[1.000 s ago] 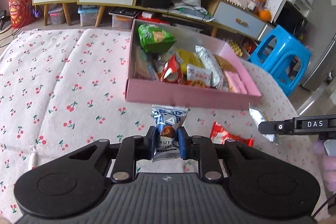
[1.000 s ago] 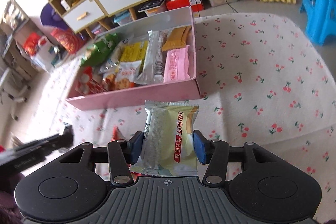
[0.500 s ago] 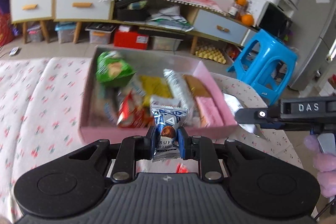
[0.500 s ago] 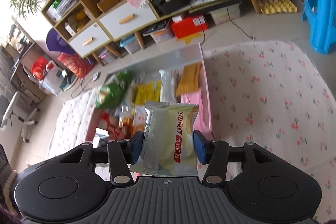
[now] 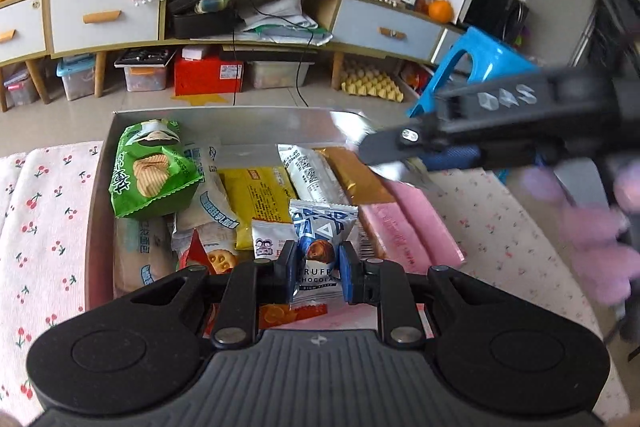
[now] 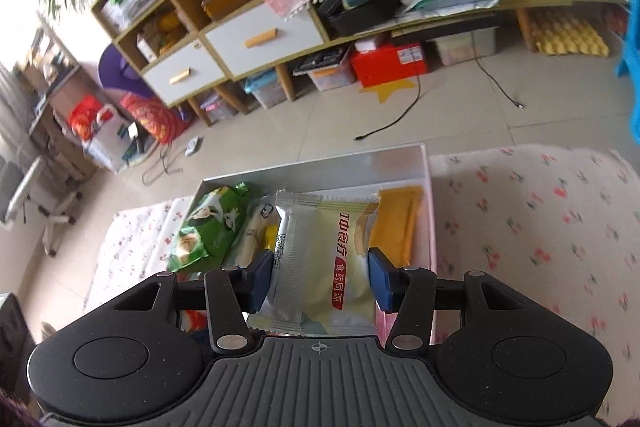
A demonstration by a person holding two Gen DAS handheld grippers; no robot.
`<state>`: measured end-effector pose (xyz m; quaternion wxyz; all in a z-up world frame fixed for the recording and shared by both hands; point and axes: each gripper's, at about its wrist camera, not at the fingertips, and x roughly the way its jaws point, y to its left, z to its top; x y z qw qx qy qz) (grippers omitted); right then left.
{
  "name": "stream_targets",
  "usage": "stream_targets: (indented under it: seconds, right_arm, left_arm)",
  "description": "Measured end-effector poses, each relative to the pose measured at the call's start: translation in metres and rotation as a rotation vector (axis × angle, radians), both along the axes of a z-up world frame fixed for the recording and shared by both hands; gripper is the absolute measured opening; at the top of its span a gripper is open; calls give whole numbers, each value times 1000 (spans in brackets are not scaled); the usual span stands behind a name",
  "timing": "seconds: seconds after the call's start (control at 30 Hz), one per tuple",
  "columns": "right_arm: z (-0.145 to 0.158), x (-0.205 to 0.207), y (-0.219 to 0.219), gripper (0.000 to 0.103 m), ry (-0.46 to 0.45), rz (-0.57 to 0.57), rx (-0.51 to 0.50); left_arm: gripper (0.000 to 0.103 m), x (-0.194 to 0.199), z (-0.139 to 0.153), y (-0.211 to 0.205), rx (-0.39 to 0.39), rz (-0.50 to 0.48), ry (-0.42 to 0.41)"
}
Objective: Organize snacks
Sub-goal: 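Carry the silver packet and white biscuit over the pink box, then lower both snacks into the box and open both tools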
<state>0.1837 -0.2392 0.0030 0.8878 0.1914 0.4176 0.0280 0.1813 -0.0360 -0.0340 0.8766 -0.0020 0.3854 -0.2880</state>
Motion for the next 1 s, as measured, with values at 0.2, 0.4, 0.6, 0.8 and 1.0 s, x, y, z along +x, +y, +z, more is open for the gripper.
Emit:
stream_targets:
  seconds: [0.2,0.4,0.6,0.8,1.0]
  right_arm:
    - [-14,32,13,50,23,48,-33]
    - [-22,53,26,50,39,74,-55]
    - [-27,64,31,50,55,63,-78]
    - [-26,68,33,52,51,52,-94]
    - [-20,58,36,68,18,76,-74]
  left_arm:
    - [20,1,-4,5,18,7,-7]
    - [20,-1,-7,8,20,14,-8]
    - [21,-1,-7,10,16,30,-14]
    - [22,0,-7,10,18,36,-12]
    - [34,-2,-5,9,10,46,-14]
